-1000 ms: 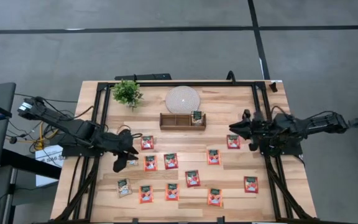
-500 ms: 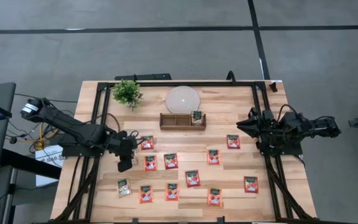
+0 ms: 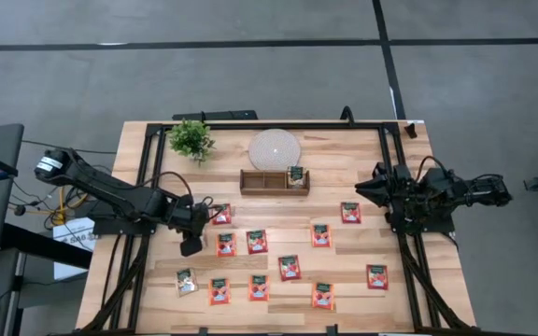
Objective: Pick & Place Tea
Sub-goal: Put the brown tea bag into the right section of the wooden organizer
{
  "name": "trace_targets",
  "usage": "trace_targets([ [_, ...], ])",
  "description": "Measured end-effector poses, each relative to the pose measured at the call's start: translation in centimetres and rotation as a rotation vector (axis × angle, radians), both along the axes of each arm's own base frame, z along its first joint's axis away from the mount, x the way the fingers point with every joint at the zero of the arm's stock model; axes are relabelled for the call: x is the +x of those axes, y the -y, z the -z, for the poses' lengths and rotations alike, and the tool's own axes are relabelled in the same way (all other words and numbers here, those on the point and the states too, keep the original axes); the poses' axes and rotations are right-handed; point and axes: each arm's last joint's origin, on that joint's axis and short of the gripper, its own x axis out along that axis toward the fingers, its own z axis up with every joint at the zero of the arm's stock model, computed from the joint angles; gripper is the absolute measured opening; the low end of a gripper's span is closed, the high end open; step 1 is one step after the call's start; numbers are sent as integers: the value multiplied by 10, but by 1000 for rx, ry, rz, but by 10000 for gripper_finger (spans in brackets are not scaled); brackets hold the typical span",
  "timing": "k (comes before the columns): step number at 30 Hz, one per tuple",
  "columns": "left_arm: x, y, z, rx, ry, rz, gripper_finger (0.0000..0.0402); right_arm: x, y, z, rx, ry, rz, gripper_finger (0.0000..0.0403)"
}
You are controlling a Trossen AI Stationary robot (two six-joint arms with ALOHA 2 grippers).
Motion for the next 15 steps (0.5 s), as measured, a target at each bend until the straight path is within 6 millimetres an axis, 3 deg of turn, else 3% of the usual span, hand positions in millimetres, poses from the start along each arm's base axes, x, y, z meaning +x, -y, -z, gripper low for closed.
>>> trace_targets([
  [15,0,0,0,43,8,70,117,0,0,0,5,0,-1,66],
])
